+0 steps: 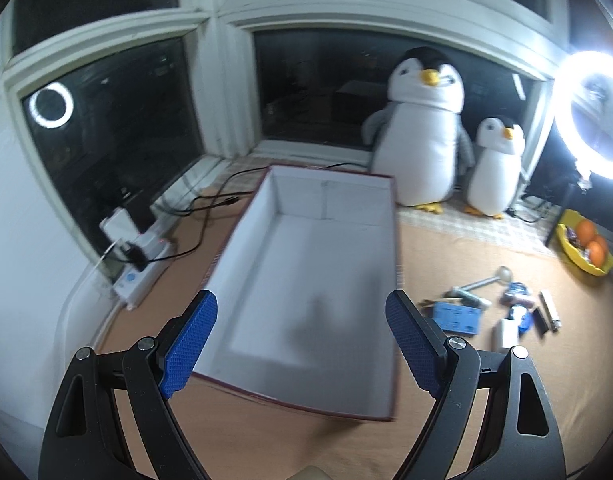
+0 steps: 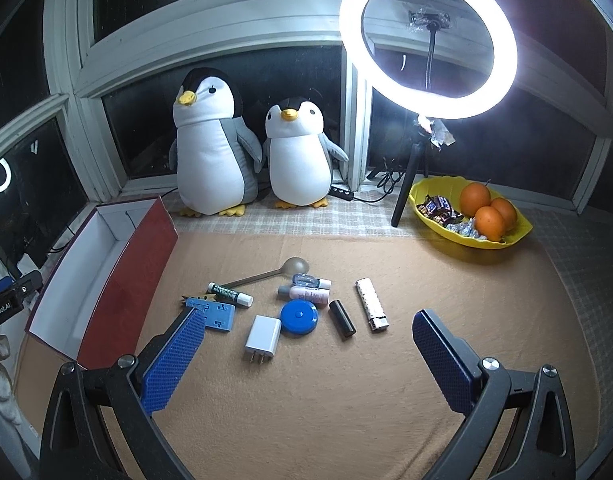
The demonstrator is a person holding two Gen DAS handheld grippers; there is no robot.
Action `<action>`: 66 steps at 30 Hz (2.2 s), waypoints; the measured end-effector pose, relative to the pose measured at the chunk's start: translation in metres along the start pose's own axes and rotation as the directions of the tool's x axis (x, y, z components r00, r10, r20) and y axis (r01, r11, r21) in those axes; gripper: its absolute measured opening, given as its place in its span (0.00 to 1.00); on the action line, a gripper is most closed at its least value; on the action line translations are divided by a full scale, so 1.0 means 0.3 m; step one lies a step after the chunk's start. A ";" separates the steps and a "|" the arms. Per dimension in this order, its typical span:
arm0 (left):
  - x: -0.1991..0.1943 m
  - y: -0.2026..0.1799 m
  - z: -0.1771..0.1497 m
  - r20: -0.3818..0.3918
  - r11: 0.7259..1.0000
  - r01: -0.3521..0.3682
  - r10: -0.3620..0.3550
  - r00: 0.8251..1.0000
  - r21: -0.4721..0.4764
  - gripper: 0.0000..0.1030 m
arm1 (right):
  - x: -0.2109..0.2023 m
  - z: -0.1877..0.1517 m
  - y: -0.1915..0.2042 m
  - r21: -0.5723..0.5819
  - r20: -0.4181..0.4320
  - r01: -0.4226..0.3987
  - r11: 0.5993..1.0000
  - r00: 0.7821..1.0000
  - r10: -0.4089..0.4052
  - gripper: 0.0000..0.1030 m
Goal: Organize rigid objects
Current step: 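Rest the left tool on the box wall while the right tool reaches the white charger, then grasp the white charger with the right tool and drop it into the box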
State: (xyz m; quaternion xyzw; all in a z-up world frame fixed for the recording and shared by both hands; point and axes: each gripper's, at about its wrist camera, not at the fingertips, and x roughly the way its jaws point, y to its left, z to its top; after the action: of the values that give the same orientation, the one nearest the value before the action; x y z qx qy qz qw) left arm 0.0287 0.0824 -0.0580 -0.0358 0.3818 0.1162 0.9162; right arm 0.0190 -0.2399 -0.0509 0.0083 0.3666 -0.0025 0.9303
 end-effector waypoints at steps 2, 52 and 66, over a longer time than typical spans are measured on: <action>0.020 0.025 -0.004 -0.014 1.000 -0.023 0.022 1.000 -0.009 0.84 | 0.014 -0.002 0.003 -0.003 -0.008 -0.008 1.000 1.000 0.008 1.00; 0.345 0.243 -0.117 -0.238 0.985 -0.150 0.127 0.963 -0.080 0.45 | 0.623 -0.094 0.116 -0.031 -0.390 -0.043 0.999 0.920 0.027 0.79; 0.359 0.271 -0.114 -0.248 0.983 -0.159 0.131 0.960 -0.096 0.25 | 0.683 -0.112 0.150 -0.094 -0.437 -0.039 0.995 0.900 -0.006 0.31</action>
State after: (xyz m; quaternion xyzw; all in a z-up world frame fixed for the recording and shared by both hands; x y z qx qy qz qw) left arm 0.0587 0.1759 -0.1565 -0.0741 0.4843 0.1999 0.8485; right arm 0.1465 -0.1940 -0.2146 -0.0351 0.5652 0.0256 0.8238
